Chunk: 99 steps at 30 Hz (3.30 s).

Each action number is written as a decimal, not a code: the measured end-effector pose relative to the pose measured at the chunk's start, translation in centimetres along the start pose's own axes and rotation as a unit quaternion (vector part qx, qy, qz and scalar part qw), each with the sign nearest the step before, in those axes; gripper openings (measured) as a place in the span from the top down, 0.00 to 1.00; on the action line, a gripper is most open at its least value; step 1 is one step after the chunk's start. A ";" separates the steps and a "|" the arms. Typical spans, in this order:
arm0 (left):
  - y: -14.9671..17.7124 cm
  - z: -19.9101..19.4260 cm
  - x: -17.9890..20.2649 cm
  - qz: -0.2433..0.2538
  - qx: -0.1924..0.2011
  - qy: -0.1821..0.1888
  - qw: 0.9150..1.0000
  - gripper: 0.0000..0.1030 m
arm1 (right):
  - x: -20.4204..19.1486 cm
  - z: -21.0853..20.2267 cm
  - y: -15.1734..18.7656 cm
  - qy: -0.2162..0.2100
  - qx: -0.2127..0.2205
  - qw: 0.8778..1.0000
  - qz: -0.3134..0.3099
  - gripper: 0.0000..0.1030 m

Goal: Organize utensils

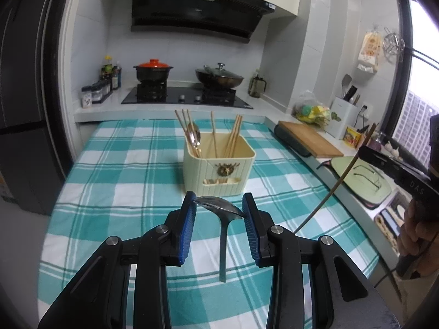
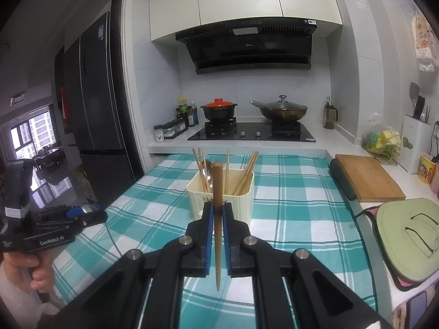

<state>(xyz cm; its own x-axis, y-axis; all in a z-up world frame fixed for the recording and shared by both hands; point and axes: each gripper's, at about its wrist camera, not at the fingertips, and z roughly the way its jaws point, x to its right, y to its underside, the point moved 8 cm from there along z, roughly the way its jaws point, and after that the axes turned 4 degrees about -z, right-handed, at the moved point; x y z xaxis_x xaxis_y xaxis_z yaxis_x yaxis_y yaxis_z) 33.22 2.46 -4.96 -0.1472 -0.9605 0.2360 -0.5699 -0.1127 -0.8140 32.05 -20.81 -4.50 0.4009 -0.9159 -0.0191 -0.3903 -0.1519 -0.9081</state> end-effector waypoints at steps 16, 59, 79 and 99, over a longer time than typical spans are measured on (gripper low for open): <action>-16.7 3.6 1.0 -0.002 0.073 0.028 0.997 0.67 | 2.9 4.9 -12.1 0.024 0.070 0.997 -0.015 0.93; -12.9 12.7 -0.6 0.075 0.015 -0.146 0.986 0.01 | 7.8 15.6 -11.5 0.038 -0.020 0.999 0.020 0.46; -2.0 -0.7 2.1 0.032 0.041 -0.200 0.978 0.00 | -1.8 1.1 -1.1 0.063 0.000 0.998 -0.012 0.00; -1.9 -3.2 2.4 0.018 0.048 -0.192 0.980 0.00 | -4.0 -0.9 -1.2 0.065 0.009 0.997 -0.034 0.00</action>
<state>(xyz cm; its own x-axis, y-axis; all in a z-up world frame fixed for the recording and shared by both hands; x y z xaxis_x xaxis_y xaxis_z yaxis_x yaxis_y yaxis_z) 31.36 1.21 -1.17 0.1596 -0.9872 0.0038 -0.4879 -0.0822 -0.8690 30.17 -17.30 -2.95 0.3152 -0.9441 0.0965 -0.3504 -0.2103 -0.9127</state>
